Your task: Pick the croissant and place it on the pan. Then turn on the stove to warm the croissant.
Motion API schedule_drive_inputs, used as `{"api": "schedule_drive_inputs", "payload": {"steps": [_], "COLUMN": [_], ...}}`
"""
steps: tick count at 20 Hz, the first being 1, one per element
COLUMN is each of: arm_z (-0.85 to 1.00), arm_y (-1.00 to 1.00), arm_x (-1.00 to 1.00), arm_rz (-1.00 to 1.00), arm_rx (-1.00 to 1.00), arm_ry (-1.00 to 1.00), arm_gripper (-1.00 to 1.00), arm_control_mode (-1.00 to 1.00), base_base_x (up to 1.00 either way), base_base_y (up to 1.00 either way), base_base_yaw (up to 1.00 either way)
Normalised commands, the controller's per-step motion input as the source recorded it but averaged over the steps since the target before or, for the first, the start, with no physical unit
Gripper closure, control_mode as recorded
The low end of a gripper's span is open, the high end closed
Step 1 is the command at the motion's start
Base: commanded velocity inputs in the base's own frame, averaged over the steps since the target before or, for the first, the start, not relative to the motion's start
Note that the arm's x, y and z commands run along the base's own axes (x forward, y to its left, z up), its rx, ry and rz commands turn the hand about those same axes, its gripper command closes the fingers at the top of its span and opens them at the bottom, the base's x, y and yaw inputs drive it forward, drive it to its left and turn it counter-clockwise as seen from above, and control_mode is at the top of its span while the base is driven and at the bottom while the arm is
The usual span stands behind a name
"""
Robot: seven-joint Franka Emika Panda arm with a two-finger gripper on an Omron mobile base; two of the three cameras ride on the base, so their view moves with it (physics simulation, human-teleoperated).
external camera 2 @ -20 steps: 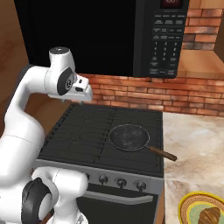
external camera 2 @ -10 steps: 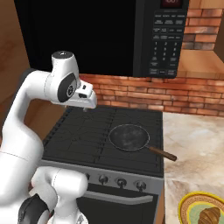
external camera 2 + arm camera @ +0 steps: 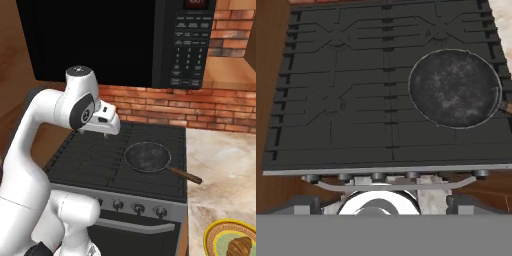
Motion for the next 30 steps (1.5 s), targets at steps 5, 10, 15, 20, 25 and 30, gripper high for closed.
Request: {"api": "schedule_drive_inputs", "payload": {"steps": [5, 10, 15, 20, 25, 30], "arm_z": [-0.02, 0.00, -0.07, -0.21, -0.22, -0.17], "arm_y": [-0.61, -0.66, -0.68, -0.67, -0.50, -0.40], "arm_x": [-0.34, -0.07, -0.01, -0.01, 0.00, -0.05], "arm_rz": [-0.09, -0.11, -0.15, -0.22, -0.24, -0.27], "arm_rx": [0.00, 0.00, 0.00, -0.02, -0.01, 0.00], "arm_ry": [0.00, 0.00, 0.00, -0.01, -0.01, 0.00], "arm_gripper": [-1.00, -1.00, -1.00, -1.00, -1.00, -1.00], "arm_control_mode": [-1.00, -1.00, -1.00, -1.00, -1.00, -1.00], "base_base_x": [0.00, 0.00, 0.00, 0.00, 0.00, 0.00], "base_base_y": [0.00, 0.00, 0.00, 0.00, 0.00, 0.00], "base_base_yaw": [0.00, 0.00, 0.00, 0.00, 0.00, 0.00]}}
